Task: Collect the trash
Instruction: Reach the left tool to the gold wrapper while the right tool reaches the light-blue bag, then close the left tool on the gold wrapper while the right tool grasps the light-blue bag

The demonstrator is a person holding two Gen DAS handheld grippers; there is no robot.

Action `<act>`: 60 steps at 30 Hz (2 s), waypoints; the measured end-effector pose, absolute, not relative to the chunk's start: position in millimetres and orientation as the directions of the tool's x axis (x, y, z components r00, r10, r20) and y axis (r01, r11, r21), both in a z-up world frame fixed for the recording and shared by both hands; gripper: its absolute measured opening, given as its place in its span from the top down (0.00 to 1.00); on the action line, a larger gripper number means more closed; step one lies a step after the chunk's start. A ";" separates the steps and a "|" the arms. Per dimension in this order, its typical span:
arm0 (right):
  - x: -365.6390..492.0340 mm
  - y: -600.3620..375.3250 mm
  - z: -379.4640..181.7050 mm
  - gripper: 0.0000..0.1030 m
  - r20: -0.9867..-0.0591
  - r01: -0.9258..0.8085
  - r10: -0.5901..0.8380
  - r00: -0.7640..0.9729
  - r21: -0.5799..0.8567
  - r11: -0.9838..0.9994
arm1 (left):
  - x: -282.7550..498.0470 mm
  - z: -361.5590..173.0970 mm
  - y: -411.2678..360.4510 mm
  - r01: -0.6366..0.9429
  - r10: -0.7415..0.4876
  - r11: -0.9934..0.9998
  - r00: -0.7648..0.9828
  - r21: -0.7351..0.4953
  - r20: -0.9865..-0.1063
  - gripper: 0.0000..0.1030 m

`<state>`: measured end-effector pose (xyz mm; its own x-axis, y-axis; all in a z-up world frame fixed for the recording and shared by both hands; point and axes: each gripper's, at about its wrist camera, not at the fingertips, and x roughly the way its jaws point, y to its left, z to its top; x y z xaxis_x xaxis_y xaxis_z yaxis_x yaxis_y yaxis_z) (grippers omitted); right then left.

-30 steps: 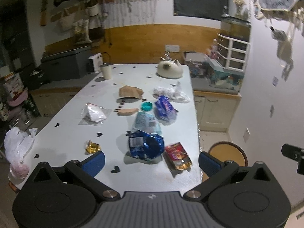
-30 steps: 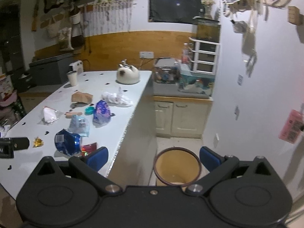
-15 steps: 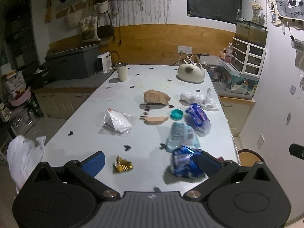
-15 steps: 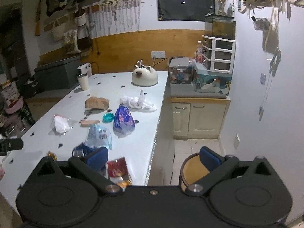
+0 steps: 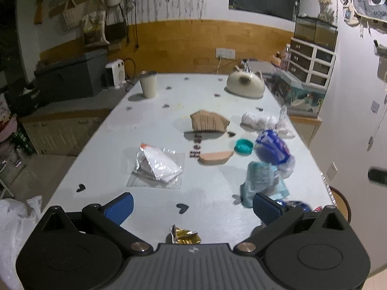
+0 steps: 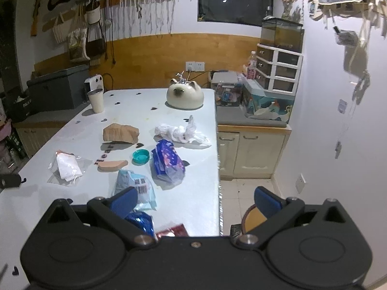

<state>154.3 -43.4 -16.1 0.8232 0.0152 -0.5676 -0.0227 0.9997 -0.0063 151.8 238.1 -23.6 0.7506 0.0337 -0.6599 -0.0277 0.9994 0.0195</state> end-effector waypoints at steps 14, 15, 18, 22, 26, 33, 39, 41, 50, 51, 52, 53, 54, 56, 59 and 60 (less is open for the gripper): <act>254.5 5.9 -48.4 0.00 -0.707 -0.009 0.064 0.704 0.082 0.997 | 192.0 -115.7 277.4 -0.030 -0.046 0.996 0.609 -0.081 -0.792 0.20; 260.6 8.5 -51.8 0.00 -0.717 -0.012 0.075 0.693 0.092 0.996 | 193.7 -119.4 278.3 -0.037 -0.043 0.996 0.604 -0.082 -0.796 0.22; 277.7 18.9 -63.2 0.00 -0.741 -0.025 0.106 0.663 0.120 0.993 | 198.1 -130.9 280.4 -0.041 -0.041 0.996 0.586 -0.081 -0.809 0.27; 301.7 32.9 -79.1 0.00 -0.772 -0.033 0.143 0.619 0.156 0.987 | 203.2 -143.4 283.2 -0.036 -0.055 0.995 0.555 -0.090 -0.830 0.35; 322.5 48.6 -87.1 0.00 -0.779 -0.088 0.161 0.606 0.135 0.987 | 205.2 -146.5 287.3 -0.033 -0.079 0.993 0.555 -0.116 -0.828 0.39; 352.1 70.2 -85.9 0.07 -0.806 -0.418 0.306 0.506 0.081 0.905 | 210.1 -149.7 291.3 -0.038 -0.101 0.989 0.546 -0.145 -0.831 0.46; 358.6 89.4 -96.4 0.12 -0.880 -0.660 0.269 0.391 -0.064 0.749 | 210.0 -151.5 297.1 -0.049 -0.108 0.986 0.534 -0.159 -0.838 0.46; 358.6 94.7 -100.1 0.13 -0.892 -0.710 0.247 0.379 -0.109 0.695 | 209.5 -152.0 298.5 -0.048 -0.114 0.985 0.534 -0.165 -0.838 0.47; 351.0 112.1 -132.5 0.24 -0.917 -0.830 0.175 0.358 -0.226 0.510 | 212.0 -154.4 300.2 -0.043 -0.136 0.982 0.517 -0.185 -0.845 0.71; 350.2 112.1 -135.8 0.25 -0.918 -0.825 0.170 0.359 -0.227 0.517 | 211.9 -155.2 300.2 -0.041 -0.141 0.981 0.513 -0.188 -0.847 0.77; 349.7 111.6 -138.7 0.32 -0.919 -0.822 0.169 0.356 -0.222 0.524 | 212.0 -155.8 300.6 -0.040 -0.146 0.980 0.510 -0.193 -0.848 0.79; 349.7 109.9 -140.5 0.37 -0.922 -0.817 0.171 0.347 -0.208 0.537 | 212.0 -155.6 301.1 -0.042 -0.148 0.980 0.511 -0.197 -0.847 0.81; 349.6 109.1 -143.0 0.36 -0.924 -0.810 0.169 0.343 -0.201 0.551 | 211.5 -155.2 301.5 -0.044 -0.144 0.980 0.513 -0.194 -0.846 0.85; 347.3 107.7 -144.4 0.41 -0.914 -0.793 0.167 0.370 -0.216 0.570 | 212.0 -154.0 301.6 -0.049 -0.134 0.981 0.516 -0.186 -0.846 0.92; 346.7 106.2 -143.8 0.50 -0.904 -0.757 0.158 0.397 -0.225 0.614 | 213.5 -152.0 301.0 -0.049 -0.119 0.984 0.518 -0.168 -0.847 0.92; 346.7 105.4 -142.8 0.53 -0.902 -0.745 0.159 0.400 -0.219 0.630 | 213.5 -150.5 300.9 -0.049 -0.116 0.985 0.521 -0.165 -0.845 0.92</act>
